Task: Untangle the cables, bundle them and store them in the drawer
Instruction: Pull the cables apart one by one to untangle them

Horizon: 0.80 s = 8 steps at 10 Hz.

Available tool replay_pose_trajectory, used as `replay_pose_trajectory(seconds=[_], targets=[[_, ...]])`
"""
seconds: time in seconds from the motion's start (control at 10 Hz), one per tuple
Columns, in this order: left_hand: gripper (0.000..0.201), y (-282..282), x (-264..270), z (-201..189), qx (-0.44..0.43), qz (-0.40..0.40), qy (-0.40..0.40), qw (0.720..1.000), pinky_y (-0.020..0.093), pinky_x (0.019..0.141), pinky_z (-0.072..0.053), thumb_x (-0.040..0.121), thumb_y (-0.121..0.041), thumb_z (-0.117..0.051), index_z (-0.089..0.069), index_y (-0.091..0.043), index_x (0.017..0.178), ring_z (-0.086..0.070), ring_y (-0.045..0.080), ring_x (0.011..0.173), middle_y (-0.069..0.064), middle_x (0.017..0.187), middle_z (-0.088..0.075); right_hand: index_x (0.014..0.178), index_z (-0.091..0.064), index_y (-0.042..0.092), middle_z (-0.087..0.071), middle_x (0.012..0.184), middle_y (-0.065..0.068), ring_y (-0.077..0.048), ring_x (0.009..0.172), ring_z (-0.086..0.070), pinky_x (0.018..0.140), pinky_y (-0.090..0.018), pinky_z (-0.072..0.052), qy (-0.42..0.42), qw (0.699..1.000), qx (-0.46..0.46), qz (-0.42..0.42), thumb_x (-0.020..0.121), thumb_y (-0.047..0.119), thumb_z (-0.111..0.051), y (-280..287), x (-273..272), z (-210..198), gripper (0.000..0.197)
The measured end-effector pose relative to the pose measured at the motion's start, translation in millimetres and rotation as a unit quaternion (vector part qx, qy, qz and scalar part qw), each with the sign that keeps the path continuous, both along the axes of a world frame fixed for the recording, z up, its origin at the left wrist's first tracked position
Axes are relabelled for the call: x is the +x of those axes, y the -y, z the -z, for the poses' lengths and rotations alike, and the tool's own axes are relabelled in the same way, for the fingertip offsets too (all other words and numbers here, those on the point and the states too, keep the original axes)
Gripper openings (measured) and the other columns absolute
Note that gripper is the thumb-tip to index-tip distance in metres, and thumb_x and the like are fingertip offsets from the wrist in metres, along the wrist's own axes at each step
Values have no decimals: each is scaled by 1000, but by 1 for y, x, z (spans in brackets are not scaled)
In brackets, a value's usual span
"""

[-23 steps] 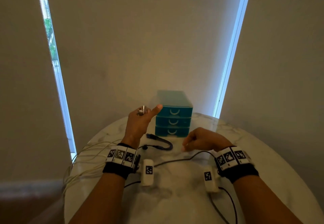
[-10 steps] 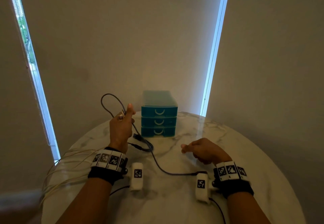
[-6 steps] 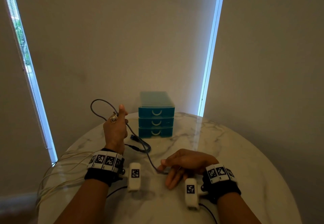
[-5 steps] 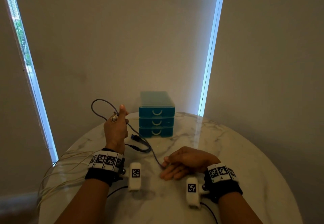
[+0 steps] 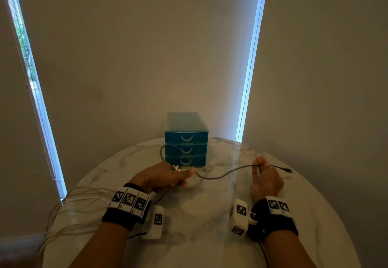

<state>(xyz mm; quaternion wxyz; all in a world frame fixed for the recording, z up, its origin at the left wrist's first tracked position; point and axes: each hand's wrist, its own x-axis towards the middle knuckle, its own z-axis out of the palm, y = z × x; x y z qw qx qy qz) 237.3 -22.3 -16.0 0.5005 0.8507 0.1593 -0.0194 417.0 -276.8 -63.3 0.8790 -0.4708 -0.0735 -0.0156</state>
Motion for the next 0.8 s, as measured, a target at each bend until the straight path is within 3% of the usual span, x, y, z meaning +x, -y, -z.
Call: replay_pose_trajectory(seconds=[0.1, 0.2, 0.3, 0.4, 0.5, 0.6, 0.7, 0.8], targets=[[52, -1, -7, -11, -36, 1, 55, 998, 23, 47, -27, 87, -70, -73, -63, -22, 69, -33, 9, 48, -4, 60, -47, 117, -64, -1, -70, 70, 13, 0, 57, -59, 67, -14, -49, -59, 985, 140, 84, 103, -8, -51, 3, 8, -7, 21], [45, -5, -8, -18, -217, -73, 237, 944, 31, 53, -15, 92, -60, -74, -62, -26, 66, -21, 13, 55, -4, 63, -33, 130, -68, 1, -71, 90, -6, -9, 63, -57, 67, -25, -51, -39, 993, 112, 8, 101, 2, -64, -18, -1, -14, 29], [48, -10, -4, -19, -324, -145, 346, 869, 34, 55, -14, 91, -55, -76, -53, -28, 59, -18, 14, 57, -2, 65, -26, 121, -77, 9, -70, 88, -9, -9, 63, -54, 63, -23, -48, 45, 985, -74, -149, 105, 18, -65, -53, -37, -18, 22], [48, -17, -1, -15, -352, -192, 369, 839, 27, 50, -20, 87, -56, -80, -44, -31, 68, -21, 11, 57, -4, 65, -27, 116, -79, 10, -66, 84, -8, -9, 60, -49, 56, -22, -41, 111, 940, -182, -265, 105, 24, -66, -85, -69, -12, 23], [44, -16, 2, -8, -308, -204, 360, 857, 26, 48, -24, 85, -61, -80, -54, -26, 77, -25, 11, 55, -5, 61, -31, 115, -80, 12, -66, 82, -7, -9, 58, -47, 56, -22, -39, 151, 894, -250, -339, 105, 26, -66, -100, -90, -9, 22], [42, -11, 4, -7, -277, -225, 354, 864, 25, 45, -26, 84, -54, -85, -59, -21, 77, -27, 12, 51, -6, 57, -35, 115, -79, 10, -66, 78, -5, -9, 57, -45, 56, -20, -39, 175, 870, -275, -369, 105, 26, -66, -98, -97, -9, 23], [49, -13, 6, -6, -288, -260, 350, 853, 24, 44, -27, 84, -49, -88, -48, -27, 66, -27, 11, 49, -6, 57, -34, 116, -78, 10, -65, 76, -1, -9, 59, -45, 57, -19, -38, 190, 871, -276, -360, 106, 26, -64, -93, -100, -15, 23], [43, -15, 5, -4, -318, -244, 326, 856, 26, 48, -25, 85, -51, -86, -54, -28, 66, -26, 10, 50, -6, 58, -33, 117, -79, 15, -66, 77, -1, -11, 62, -47, 59, -19, -39, 205, 873, -273, -349, 106, 29, -65, -92, -104, -20, 23]])
